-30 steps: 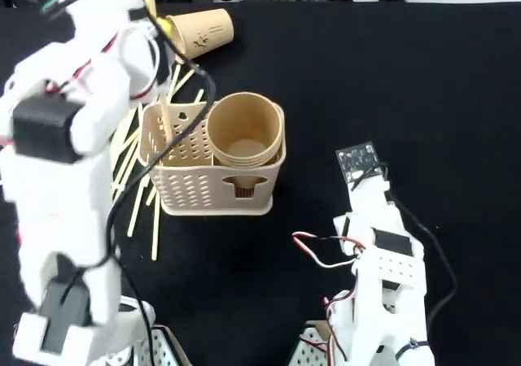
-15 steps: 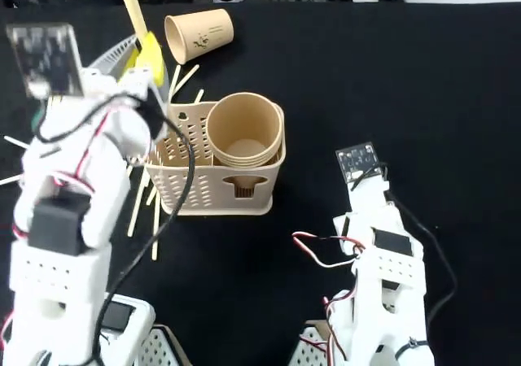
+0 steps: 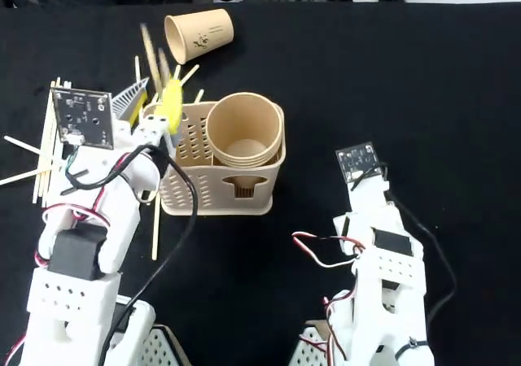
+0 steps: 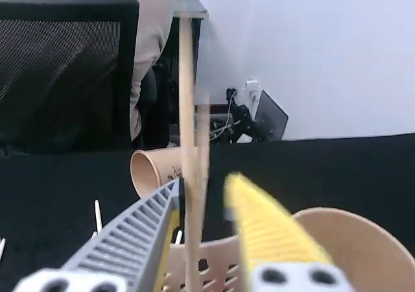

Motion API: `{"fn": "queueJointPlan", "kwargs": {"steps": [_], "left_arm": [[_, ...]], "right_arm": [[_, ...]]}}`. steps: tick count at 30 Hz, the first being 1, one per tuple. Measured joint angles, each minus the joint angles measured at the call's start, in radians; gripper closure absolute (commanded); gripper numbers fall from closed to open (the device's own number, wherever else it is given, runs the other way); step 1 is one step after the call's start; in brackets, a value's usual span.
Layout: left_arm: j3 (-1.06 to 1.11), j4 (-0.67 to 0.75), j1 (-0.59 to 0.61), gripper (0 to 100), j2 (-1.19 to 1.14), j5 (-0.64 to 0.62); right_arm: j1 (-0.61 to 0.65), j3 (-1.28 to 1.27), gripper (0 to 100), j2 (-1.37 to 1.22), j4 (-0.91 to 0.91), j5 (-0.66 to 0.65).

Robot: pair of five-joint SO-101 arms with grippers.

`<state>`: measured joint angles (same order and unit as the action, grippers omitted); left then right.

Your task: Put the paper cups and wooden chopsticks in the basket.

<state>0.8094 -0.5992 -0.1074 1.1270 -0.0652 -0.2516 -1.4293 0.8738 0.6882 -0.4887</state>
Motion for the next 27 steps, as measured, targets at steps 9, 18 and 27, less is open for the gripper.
{"fn": "queueJointPlan", "kwargs": {"steps": [9,18,27], "left_arm": [[-0.069,-0.138,0.028,75,0.011,-0.018],[-0.37,-0.37,0.328,75,-0.204,-0.012],[-0.674,-0.572,0.413,75,-0.786,0.074]], "right_arm": [[0.0,0.0,98.6,0.0,0.0,0.0],[0.0,0.0,98.6,0.0,0.0,0.0],[0.0,0.0,98.6,0.0,0.0,0.0]]}}
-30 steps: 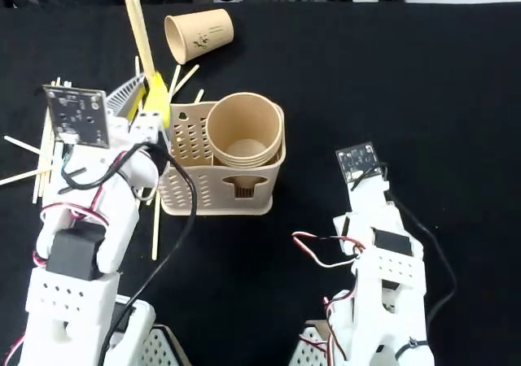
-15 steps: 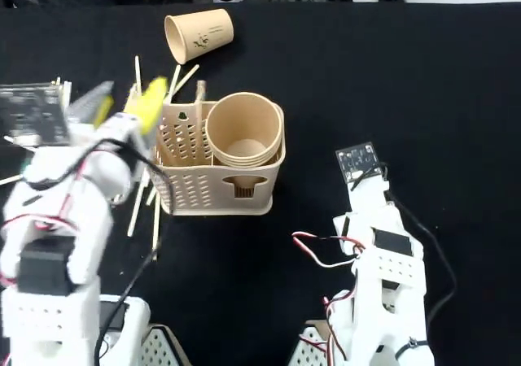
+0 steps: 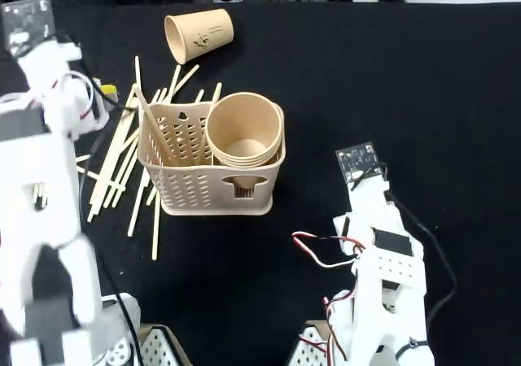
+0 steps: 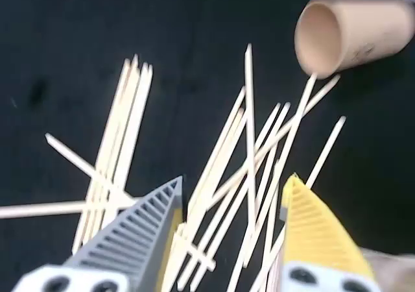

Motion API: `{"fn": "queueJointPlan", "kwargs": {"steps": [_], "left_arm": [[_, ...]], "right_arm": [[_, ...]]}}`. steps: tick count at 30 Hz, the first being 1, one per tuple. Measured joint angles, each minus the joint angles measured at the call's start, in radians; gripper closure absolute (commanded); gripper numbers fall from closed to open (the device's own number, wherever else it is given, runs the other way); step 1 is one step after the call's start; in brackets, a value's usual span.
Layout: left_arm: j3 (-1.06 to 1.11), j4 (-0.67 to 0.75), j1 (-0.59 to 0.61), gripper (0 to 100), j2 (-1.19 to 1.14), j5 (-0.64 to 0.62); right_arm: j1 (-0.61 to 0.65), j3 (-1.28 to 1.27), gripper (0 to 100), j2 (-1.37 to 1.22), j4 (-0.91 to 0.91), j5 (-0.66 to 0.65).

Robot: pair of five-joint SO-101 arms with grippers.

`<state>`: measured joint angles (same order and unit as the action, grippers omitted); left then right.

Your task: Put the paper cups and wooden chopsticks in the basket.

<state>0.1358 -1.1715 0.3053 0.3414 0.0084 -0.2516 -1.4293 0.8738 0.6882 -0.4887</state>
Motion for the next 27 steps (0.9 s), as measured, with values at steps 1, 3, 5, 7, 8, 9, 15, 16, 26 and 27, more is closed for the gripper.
{"fn": "queueJointPlan", "kwargs": {"steps": [1,3,5,7,8,9,15,16,26,27], "left_arm": [[-0.041,-0.018,0.002,75,-0.071,0.002],[-0.129,-0.057,0.002,75,-0.201,0.014],[-0.221,-0.092,0.002,75,-0.328,0.025],[-0.311,-0.121,0.002,75,-0.451,0.028],[-0.354,-0.132,0.002,75,-0.512,0.028],[-0.4,-0.137,0.002,75,-0.571,0.029],[-0.632,-0.141,-0.011,75,-0.882,0.035],[-0.664,-0.141,-0.018,75,-0.927,0.035],[-0.937,-0.264,-0.083,76,-1.209,0.035],[-0.956,-0.267,-0.083,78,-1.232,0.035]], "right_arm": [[0.0,0.0,98.6,0.0,0.0,0.0],[0.0,0.0,98.6,0.0,0.0,0.0],[0.0,0.0,98.6,0.0,0.0,0.0],[0.0,0.0,98.6,0.0,0.0,0.0],[0.0,0.0,98.6,0.0,0.0,0.0],[0.0,0.0,98.6,0.0,0.0,0.0],[0.0,0.0,98.6,0.0,0.0,0.0],[0.0,0.0,98.6,0.0,0.0,0.0],[0.0,0.0,98.6,0.0,0.0,0.0],[0.0,0.0,98.6,0.0,0.0,0.0]]}}
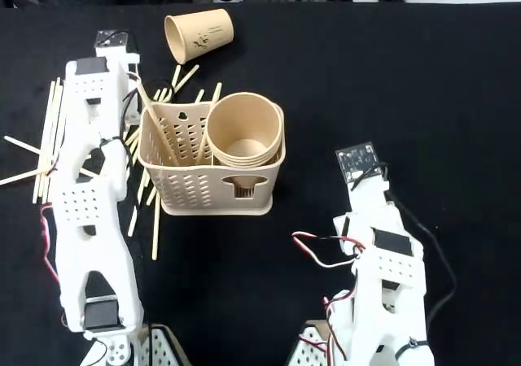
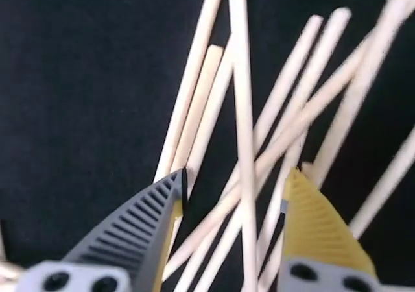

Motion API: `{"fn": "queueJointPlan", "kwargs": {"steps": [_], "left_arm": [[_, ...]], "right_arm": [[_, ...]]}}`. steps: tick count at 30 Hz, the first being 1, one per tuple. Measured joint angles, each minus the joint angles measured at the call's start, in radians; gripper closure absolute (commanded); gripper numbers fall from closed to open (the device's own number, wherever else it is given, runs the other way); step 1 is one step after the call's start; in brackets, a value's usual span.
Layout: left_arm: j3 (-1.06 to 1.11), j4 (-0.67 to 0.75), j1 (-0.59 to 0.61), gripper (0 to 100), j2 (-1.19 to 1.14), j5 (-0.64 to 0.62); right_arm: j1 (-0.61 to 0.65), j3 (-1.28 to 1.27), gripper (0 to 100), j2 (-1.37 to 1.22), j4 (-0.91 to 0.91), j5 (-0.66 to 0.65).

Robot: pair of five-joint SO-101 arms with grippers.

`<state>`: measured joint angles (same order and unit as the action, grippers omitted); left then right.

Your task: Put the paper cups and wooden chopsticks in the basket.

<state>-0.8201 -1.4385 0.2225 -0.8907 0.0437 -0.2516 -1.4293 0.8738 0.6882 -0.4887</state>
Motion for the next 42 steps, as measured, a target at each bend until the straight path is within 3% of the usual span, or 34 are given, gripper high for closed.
{"fn": "queueJointPlan", "kwargs": {"steps": [6,10,17,23,31,42], "left_arm": [[-0.097,-0.006,-0.005,98,-0.115,0.005],[-0.189,-0.049,-0.025,97,-0.157,0.078],[-0.387,-0.292,-0.018,97,-0.19,0.12],[-0.427,-0.315,-0.018,97,-0.189,0.124],[-0.301,-0.315,-0.018,97,-0.023,0.126],[0.127,-0.308,-0.018,97,0.45,0.126]], "right_arm": [[0.0,0.0,98.6,0.0,0.0,0.0],[0.0,0.0,98.6,0.0,0.0,0.0],[0.0,0.0,98.6,0.0,0.0,0.0],[0.0,0.0,98.6,0.0,0.0,0.0],[0.0,-0.003,98.6,0.0,-0.025,0.0],[0.0,-0.003,98.6,0.0,-0.025,0.0]]}}
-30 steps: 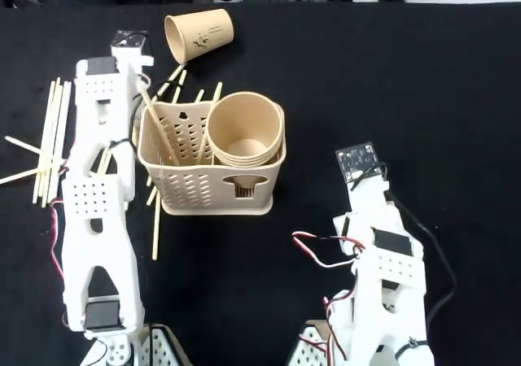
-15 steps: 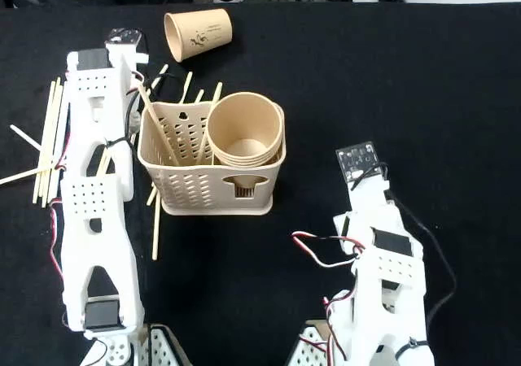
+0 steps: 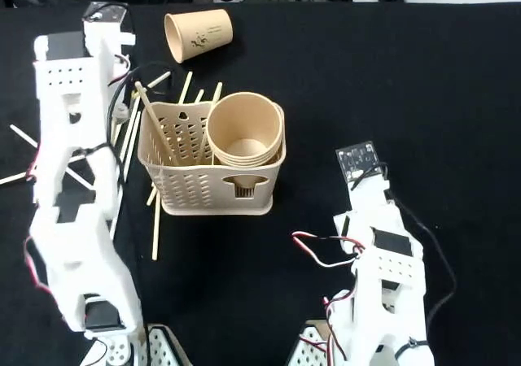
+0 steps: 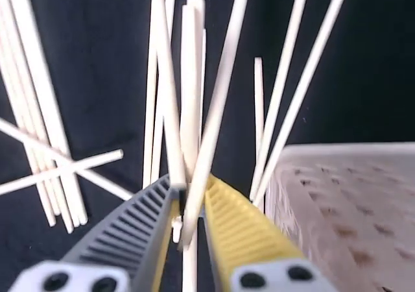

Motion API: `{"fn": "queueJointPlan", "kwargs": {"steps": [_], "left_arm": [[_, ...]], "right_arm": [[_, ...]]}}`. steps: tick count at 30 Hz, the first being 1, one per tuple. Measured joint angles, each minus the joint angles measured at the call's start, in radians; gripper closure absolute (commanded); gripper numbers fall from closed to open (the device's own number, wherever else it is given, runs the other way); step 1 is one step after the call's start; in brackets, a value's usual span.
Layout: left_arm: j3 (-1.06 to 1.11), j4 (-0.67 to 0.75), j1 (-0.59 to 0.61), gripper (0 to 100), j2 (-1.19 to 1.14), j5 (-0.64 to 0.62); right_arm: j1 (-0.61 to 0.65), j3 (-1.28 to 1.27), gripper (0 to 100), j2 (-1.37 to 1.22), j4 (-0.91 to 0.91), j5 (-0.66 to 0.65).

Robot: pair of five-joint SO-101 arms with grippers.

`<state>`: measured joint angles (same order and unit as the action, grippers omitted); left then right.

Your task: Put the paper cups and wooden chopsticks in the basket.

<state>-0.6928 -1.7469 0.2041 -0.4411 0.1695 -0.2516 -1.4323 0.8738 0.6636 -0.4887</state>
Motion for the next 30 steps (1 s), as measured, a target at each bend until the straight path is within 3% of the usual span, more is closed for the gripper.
{"fn": "queueJointPlan", "kwargs": {"steps": [6,17,26,30], "left_arm": [[0.284,0.149,0.0,97,0.244,0.0],[1.031,0.686,0.025,97,0.902,0.002],[1.181,0.738,0.063,97,1.26,-0.003],[1.186,0.756,0.063,97,1.402,-0.106]], "right_arm": [[0.0,0.0,98.6,0.0,0.0,0.0],[0.0,0.0,98.6,0.0,0.0,0.0],[0.0,-0.006,98.6,0.0,0.0,0.0],[0.0,-0.006,98.6,0.0,0.0,0.0]]}}
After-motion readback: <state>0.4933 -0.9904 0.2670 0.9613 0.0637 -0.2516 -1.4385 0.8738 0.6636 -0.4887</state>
